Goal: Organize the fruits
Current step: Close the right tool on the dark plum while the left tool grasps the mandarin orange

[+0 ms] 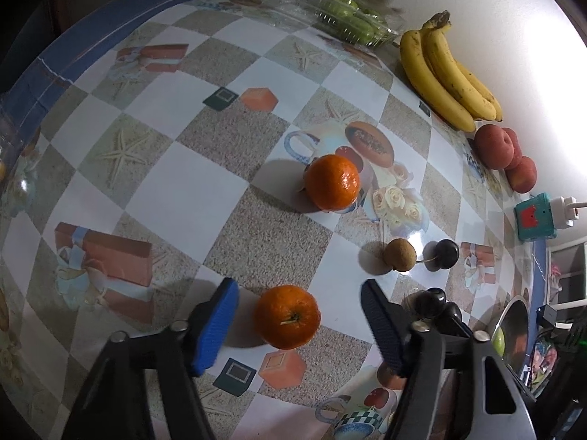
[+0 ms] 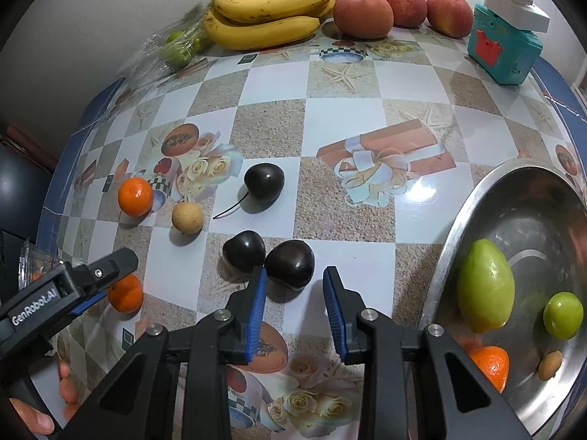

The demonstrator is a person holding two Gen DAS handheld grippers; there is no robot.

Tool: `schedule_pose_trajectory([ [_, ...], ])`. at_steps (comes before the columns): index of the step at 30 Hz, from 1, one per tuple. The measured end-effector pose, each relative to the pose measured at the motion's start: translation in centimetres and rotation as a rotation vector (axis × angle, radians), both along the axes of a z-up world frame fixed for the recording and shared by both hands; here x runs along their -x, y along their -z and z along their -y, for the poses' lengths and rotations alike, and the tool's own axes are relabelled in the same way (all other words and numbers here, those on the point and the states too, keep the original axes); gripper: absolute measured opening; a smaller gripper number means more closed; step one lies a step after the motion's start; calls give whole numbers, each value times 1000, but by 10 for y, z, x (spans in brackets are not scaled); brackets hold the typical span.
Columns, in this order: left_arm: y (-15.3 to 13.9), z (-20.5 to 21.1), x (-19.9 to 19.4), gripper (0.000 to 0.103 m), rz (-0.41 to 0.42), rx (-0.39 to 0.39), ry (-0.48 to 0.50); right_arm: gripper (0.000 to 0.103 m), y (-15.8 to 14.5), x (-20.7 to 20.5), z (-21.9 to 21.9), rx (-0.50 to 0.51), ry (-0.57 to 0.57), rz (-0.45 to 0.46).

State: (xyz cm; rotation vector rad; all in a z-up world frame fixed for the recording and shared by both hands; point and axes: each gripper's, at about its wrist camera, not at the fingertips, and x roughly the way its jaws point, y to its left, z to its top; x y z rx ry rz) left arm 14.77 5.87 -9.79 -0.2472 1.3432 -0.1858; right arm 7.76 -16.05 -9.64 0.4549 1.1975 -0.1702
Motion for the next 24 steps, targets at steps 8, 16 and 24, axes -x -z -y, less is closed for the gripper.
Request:
schedule_pose_trajectory([
  [8,0,1,0,38,-8,2,1,31,1,-2,0,-3,-1,6],
  [16,-1,0,-1,34,-3,-2,0,27,0,-3,-1,3,-7,15],
  [24,-3,-1,-1,30,-1,9,-5,26,-1,-3,-1,7,-10,14],
])
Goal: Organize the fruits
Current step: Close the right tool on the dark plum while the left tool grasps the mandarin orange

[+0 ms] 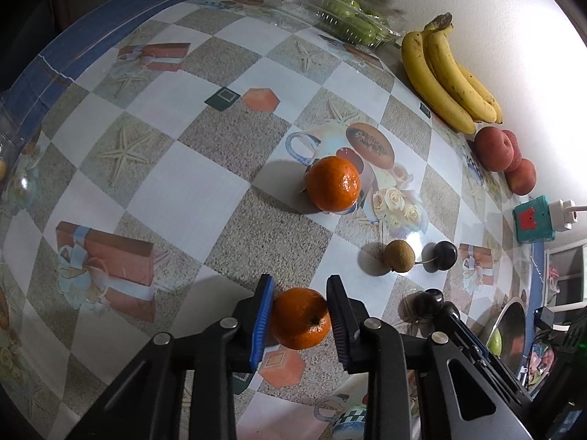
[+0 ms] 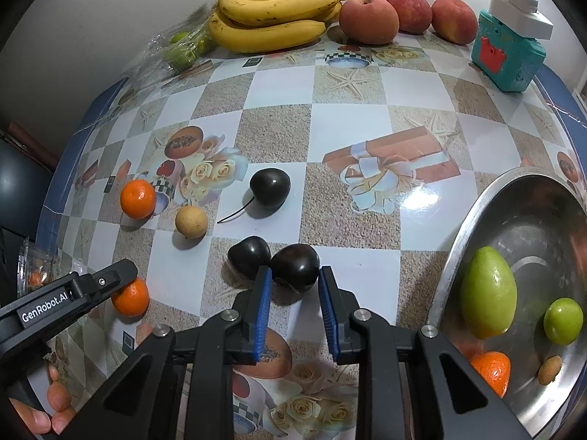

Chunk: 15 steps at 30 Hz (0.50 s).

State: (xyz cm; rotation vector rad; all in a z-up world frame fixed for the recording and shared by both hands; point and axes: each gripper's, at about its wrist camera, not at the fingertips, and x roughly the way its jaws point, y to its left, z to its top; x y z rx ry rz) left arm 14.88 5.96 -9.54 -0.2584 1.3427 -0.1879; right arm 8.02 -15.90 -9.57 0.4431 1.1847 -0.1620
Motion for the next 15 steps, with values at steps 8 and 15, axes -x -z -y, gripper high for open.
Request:
schedule_pose_trajectory([
  [8,-7,4,-1,24,13,12,10,26,-6,4,1,12,3,4],
  [15,-5,2,-2,25,-10,1,-3,26,-11,5,1,10,0,12],
])
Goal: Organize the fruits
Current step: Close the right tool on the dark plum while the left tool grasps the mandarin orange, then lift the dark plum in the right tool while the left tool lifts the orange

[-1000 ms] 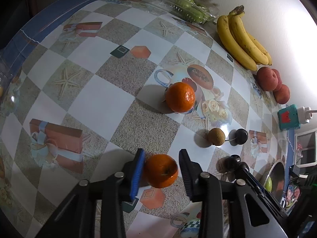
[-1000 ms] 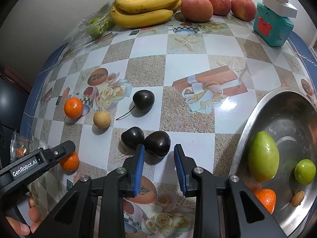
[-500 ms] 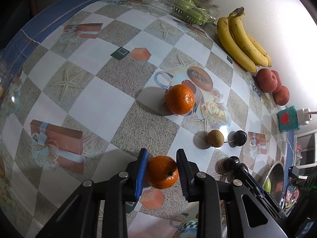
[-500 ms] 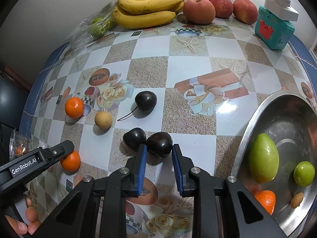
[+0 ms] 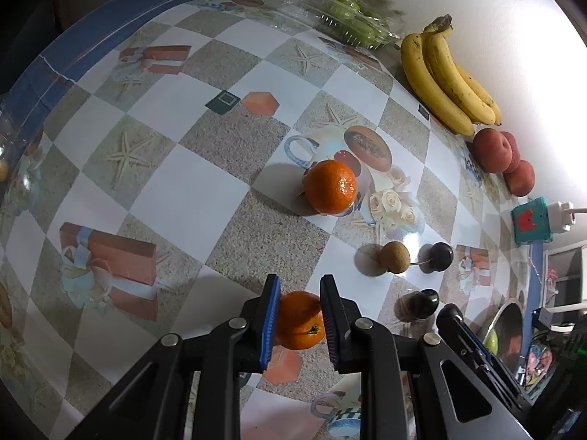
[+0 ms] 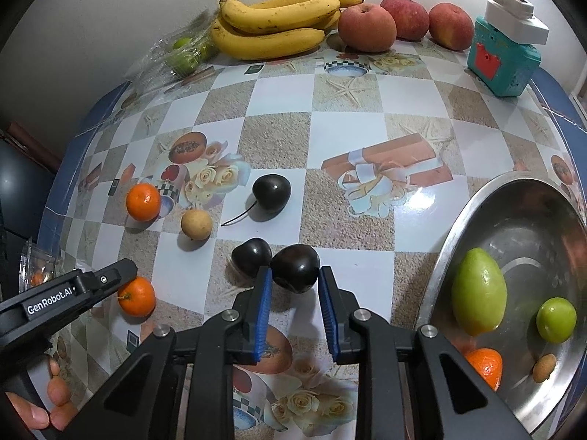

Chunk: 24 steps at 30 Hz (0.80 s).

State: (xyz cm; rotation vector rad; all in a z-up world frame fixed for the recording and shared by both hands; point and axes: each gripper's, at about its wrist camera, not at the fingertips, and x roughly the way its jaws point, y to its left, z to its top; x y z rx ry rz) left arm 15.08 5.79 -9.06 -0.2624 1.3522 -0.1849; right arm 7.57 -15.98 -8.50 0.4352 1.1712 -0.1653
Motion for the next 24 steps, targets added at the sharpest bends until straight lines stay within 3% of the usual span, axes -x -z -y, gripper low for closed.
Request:
schedule_pose_trajectory([
  [6,4,10,1,38,-16,-53,38,26,-1,2,2,-7,7,2],
  [17,7,22,2,36,-2,-87,70,26,-15,6,0,2,6,38],
  [24,2,27,1,34,17,-50,82,26,-17,5,-1,4,3,43],
])
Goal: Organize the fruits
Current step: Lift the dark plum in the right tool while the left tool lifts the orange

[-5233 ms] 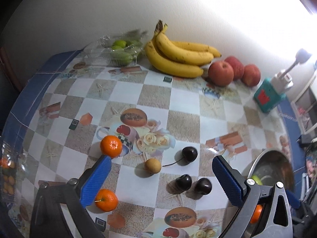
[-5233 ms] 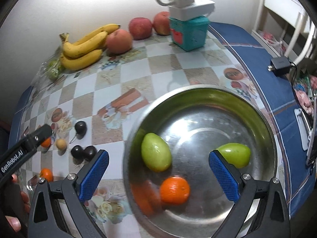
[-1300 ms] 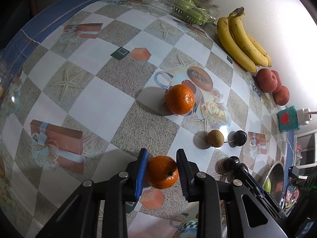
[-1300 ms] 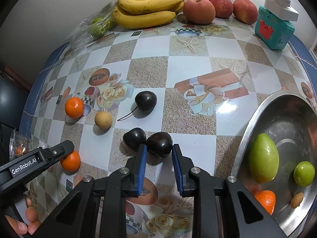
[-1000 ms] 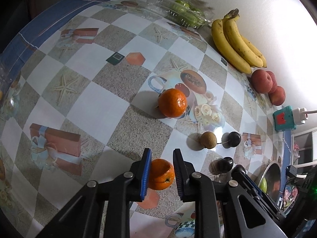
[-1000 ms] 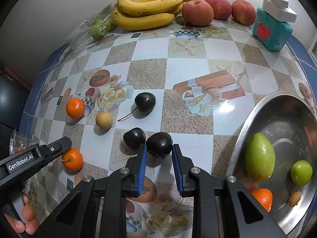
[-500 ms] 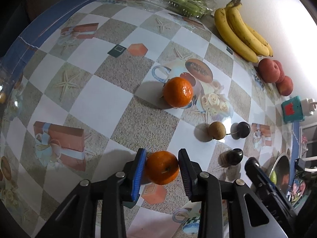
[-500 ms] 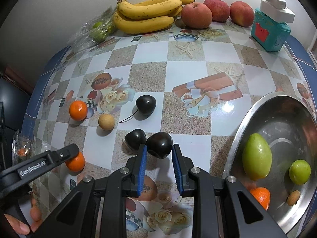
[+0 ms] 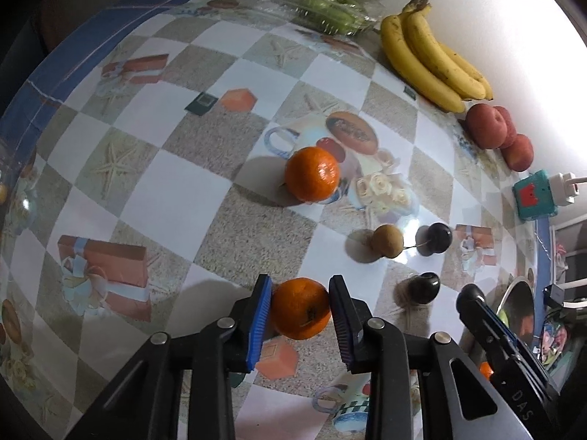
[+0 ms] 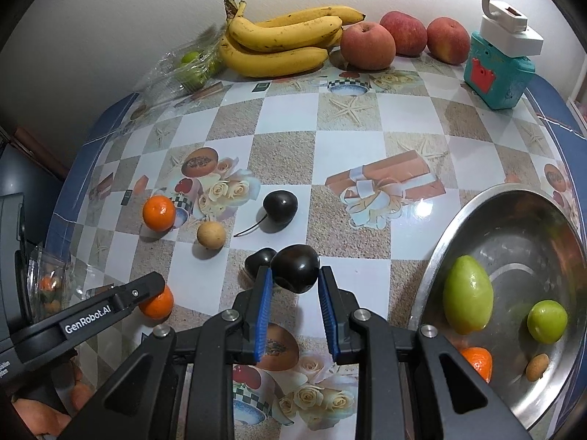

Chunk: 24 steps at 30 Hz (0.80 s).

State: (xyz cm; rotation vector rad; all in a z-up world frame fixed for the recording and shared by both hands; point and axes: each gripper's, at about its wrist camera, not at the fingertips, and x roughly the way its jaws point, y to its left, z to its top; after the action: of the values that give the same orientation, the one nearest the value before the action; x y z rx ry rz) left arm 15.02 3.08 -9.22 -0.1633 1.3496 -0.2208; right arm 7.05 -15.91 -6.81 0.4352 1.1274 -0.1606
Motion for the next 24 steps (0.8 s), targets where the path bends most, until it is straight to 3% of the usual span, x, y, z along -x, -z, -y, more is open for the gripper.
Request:
schedule_pose_trajectory([
  [4,-6,1,-2,33,14,20,-8,26,-1,0,1,-2,4,2],
  [6,-10,1,-4,23,27,31,-11,26,-2,1,2,-3,7,4],
  [10,-17,2,-5,22,47,35,-7,26,-6,3,4,-2,12,14],
  [18,-6,-10,-8,24,0,57,-58,26,-5,4,5,-5,17,8],
  [19,-7,-13,-9,25,2,58,-68,26,-4,4,5,-5,16,8],
  [22,-3,-17,-14,52,-8,74,-88,26,-3,4,5,-6,19,7],
  [24,0,-15,-18,56,-9,105,-92,26,-3,4,6,-7,21,6],
])
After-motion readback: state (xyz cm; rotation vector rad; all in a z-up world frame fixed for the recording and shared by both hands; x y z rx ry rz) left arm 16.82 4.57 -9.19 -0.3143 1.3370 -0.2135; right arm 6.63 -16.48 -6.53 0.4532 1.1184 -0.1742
